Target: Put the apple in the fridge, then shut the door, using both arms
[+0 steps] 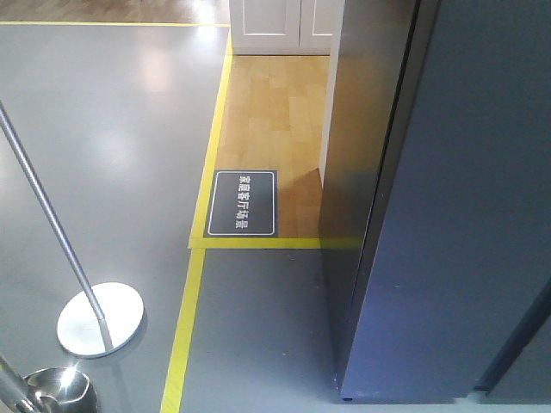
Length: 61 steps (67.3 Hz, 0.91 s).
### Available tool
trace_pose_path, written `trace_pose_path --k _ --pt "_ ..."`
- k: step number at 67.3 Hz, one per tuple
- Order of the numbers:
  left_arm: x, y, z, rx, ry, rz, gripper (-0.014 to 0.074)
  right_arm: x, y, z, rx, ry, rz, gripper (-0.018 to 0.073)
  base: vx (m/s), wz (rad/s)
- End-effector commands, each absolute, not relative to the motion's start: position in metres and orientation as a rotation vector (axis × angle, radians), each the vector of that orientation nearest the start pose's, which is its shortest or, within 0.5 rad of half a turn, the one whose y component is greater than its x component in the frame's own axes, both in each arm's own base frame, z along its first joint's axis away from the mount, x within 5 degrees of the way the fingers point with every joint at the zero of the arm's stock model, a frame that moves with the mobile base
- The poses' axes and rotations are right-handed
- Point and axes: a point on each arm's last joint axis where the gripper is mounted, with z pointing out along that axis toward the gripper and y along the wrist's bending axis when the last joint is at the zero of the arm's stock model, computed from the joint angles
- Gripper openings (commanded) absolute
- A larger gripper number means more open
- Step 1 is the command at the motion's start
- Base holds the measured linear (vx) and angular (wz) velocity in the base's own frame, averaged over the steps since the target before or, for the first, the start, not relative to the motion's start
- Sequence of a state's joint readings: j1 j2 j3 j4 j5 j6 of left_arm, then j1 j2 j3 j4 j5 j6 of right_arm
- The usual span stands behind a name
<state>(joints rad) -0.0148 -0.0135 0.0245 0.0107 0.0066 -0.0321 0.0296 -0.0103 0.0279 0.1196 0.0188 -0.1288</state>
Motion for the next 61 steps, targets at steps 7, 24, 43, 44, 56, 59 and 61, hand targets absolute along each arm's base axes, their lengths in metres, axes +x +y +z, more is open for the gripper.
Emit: trace_pose_path --k 7,24,43,44,56,59,61 --pt "0.0567 -0.0012 0.2032 -0.009 1.452 -0.044 -0.0006 0.0541 0.0012 0.2086 -0.036 1.428 0.002 -0.0003 0.0 0.0" --pt "0.0567 -0.0012 0.2032 -0.009 1.452 -0.044 -0.0006 0.054 0.0012 0.2093 -0.037 1.42 -0.001 -0.0003 0.0 0.0" --pt "0.0567 -0.0012 0.2032 -0.009 1.452 -0.044 -0.0006 0.0541 0.0017 0.2088 -0.068 1.423 -0.027 -0.0003 0.0 0.0" --pt "0.0567 -0.0012 0.2032 -0.009 1.452 -0.044 -0.0006 0.0541 0.0017 0.2088 -0.064 1.424 -0.022 -0.0003 0.0 0.0" --pt "0.0567 -0.0012 0.2032 -0.009 1.452 -0.044 -0.0006 0.0541 0.0017 0.2088 -0.064 1.423 -0.022 -0.0003 0.0 0.0" --pt "0.0567 -0.0012 0.2032 -0.009 1.452 -0.044 -0.0006 0.054 0.0017 0.2091 -0.063 1.423 -0.022 -0.0003 0.0 0.0" --pt "0.0567 -0.0012 0.2032 -0.009 1.452 -0.044 -0.0006 0.054 0.0017 0.2094 -0.063 1.42 -0.022 -0.0003 0.0 0.0"
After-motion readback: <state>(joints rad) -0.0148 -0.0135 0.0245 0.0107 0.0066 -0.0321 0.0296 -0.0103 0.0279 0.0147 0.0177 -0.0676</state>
